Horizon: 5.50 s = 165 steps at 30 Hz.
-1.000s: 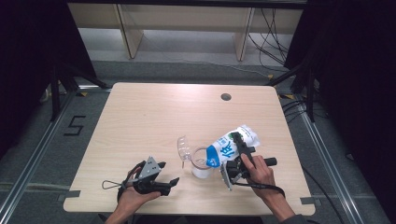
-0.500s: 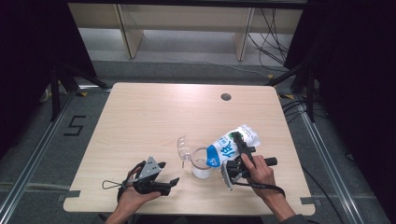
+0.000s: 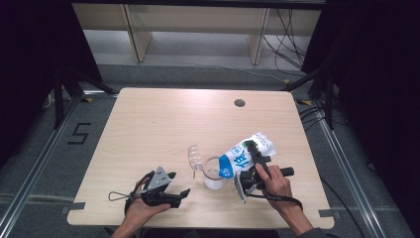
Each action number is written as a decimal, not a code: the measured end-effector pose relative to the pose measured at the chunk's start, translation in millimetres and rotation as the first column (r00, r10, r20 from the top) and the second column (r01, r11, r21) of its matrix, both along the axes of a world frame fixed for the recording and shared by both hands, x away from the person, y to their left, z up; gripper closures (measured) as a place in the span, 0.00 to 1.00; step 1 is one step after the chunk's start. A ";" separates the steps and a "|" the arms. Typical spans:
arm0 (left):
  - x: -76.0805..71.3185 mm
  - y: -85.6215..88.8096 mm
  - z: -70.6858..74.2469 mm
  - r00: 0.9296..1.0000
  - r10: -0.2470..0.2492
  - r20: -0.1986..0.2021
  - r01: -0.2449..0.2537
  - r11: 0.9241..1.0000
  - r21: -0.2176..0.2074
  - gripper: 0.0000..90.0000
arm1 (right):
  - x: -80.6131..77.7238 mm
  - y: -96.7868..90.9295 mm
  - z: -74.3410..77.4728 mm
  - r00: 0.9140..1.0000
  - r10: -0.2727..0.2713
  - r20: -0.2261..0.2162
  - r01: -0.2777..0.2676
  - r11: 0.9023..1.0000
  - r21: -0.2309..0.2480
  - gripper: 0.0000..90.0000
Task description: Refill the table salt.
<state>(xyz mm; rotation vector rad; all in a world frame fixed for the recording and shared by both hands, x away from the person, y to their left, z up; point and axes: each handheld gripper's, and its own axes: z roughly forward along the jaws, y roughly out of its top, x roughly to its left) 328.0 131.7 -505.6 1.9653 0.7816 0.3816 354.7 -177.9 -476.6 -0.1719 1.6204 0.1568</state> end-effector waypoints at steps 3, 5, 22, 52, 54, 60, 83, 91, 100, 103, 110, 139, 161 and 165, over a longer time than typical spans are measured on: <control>0.3 -0.2 -0.3 1.000 -0.002 0.000 0.002 1.000 0.003 0.24 | -0.5 0.2 -0.2 1.000 -0.009 -0.006 0.009 1.000 0.005 0.59; 0.3 -0.5 -0.4 1.000 -0.002 0.000 0.002 1.000 0.001 0.24 | -1.1 0.6 -1.1 1.000 -0.016 -0.007 0.016 1.000 0.006 0.59; -0.3 -0.4 0.1 1.000 0.007 -0.014 -0.007 1.000 0.004 0.24 | 0.6 0.8 1.1 1.000 0.014 0.016 -0.013 0.999 -0.040 0.60; 0.3 0.0 0.1 1.000 0.006 -0.014 -0.006 1.000 0.006 0.25 | -0.4 0.6 3.2 1.000 -0.011 0.005 0.011 0.999 -0.045 0.61; 0.2 0.0 0.2 1.000 0.006 -0.012 -0.005 1.000 0.008 0.25 | -0.7 0.5 3.1 1.000 -0.014 0.007 0.014 0.999 -0.047 0.61; -0.1 -0.8 -0.1 1.000 0.011 -0.013 -0.011 1.000 0.002 0.25 | -0.9 0.0 0.2 1.000 -0.017 0.000 0.017 1.000 -0.008 0.61; -0.2 -0.7 0.1 1.000 0.007 -0.010 -0.007 1.000 0.009 0.25 | -1.8 0.2 1.0 1.000 -0.019 0.008 0.019 1.000 -0.015 0.62; -0.1 -0.7 0.1 1.000 0.004 -0.010 -0.004 1.000 0.007 0.25 | -2.3 0.1 0.6 1.000 -0.024 0.010 0.024 0.999 -0.022 0.62; 0.9 -0.2 0.1 1.000 -0.006 0.003 0.006 1.000 0.016 0.25 | -1.2 1.2 3.7 1.000 0.003 0.031 -0.001 0.998 -0.066 0.62; 0.5 -0.6 0.0 1.000 -0.004 -0.001 0.004 1.000 0.007 0.25 | -2.2 1.4 4.5 1.000 -0.007 0.031 0.009 0.997 -0.074 0.63; -0.3 -1.4 0.0 1.000 0.007 -0.005 -0.007 1.000 -0.007 0.25 | -1.4 0.6 1.2 1.000 -0.010 0.012 0.011 0.999 -0.030 0.63; 0.5 0.5 0.7 1.000 0.002 0.003 -0.002 1.000 0.018 0.25 | -1.5 1.3 -0.4 1.000 -0.001 0.008 0.001 1.000 -0.016 0.65; -1.2 0.7 0.6 1.000 0.007 -0.008 -0.007 1.000 0.008 0.25 | -2.3 3.0 3.3 1.000 0.002 0.013 -0.002 0.998 -0.056 0.66; -1.0 0.9 0.7 1.000 0.005 -0.005 -0.005 1.000 0.011 0.25 | -3.3 2.4 0.2 1.000 -0.013 0.002 0.013 1.000 -0.011 0.66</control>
